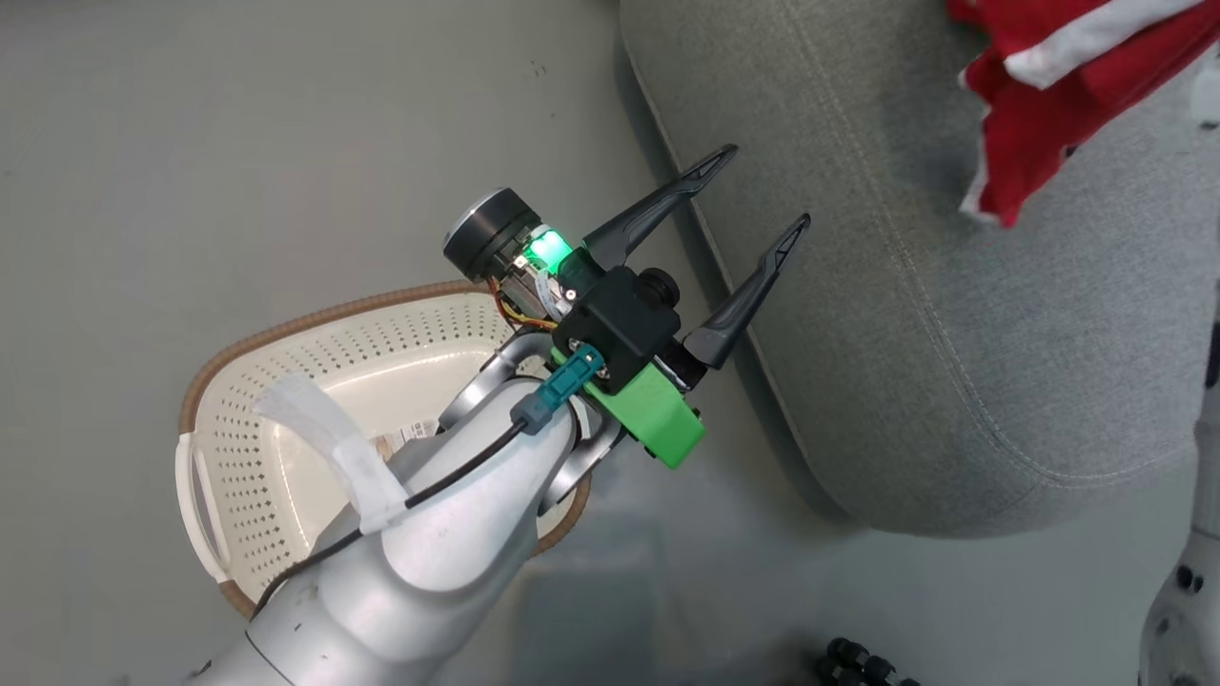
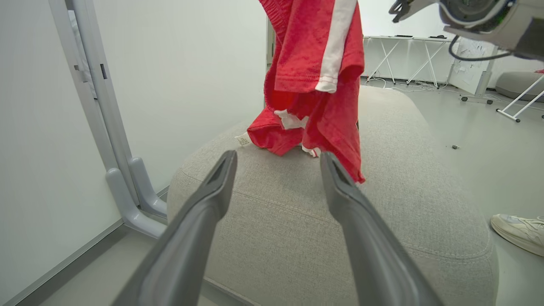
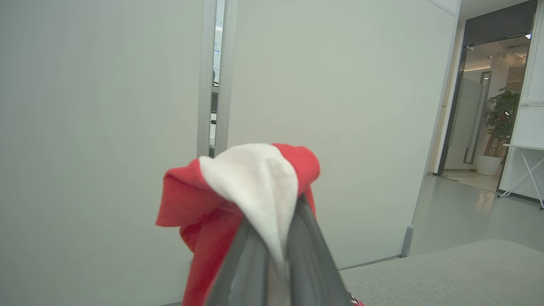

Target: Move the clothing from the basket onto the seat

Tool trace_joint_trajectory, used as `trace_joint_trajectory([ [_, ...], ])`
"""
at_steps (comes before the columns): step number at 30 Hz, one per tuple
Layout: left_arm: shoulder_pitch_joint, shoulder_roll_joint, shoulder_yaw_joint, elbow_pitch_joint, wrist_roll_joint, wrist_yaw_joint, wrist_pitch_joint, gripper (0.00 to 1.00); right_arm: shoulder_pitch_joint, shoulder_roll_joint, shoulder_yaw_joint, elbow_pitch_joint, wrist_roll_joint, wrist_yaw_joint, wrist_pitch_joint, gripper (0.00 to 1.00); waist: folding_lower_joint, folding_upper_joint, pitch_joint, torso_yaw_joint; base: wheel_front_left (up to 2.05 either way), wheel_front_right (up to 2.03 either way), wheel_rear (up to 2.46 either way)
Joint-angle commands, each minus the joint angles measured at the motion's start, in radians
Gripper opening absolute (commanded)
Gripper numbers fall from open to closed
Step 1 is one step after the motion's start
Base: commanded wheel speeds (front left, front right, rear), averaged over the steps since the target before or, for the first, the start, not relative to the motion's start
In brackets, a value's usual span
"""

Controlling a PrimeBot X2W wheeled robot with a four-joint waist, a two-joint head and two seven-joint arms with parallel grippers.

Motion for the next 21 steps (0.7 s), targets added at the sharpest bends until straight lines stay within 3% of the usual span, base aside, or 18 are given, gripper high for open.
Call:
trace_joint_trajectory([
  [1, -0.025, 0.011, 0.000, 0.002, 0.010, -0.001, 0.000, 1.00, -0.048, -0.016, -0.020, 0.004, -0.002, -0.001, 0.000, 0.00, 0.0000, 0.0000, 0.081, 0.029, 0.00, 0.00, 0.00],
  [7, -0.059, 0.029, -0.009, 0.010, 0.024, -0.003, 0.000, 1.00, -0.225, -0.102, -0.107, 0.061, -0.020, -0.001, 0.000, 0.00, 0.0000, 0.0000, 0.164, 0.033, 0.00, 0.00, 0.00],
  [16, -0.088, 0.044, -0.022, 0.012, 0.026, -0.004, 0.000, 1.00, -0.412, -0.276, -0.200, 0.290, -0.039, -0.001, 0.000, 0.00, 0.0000, 0.0000, 0.219, 0.032, 0.00, 0.00, 0.00],
  [21, -0.100, 0.051, -0.024, 0.012, 0.023, -0.004, 0.000, 1.00, -0.447, -0.312, -0.216, 0.370, -0.045, -0.001, 0.000, 0.00, 0.0000, 0.0000, 0.239, 0.027, 0.00, 0.00, 0.00],
])
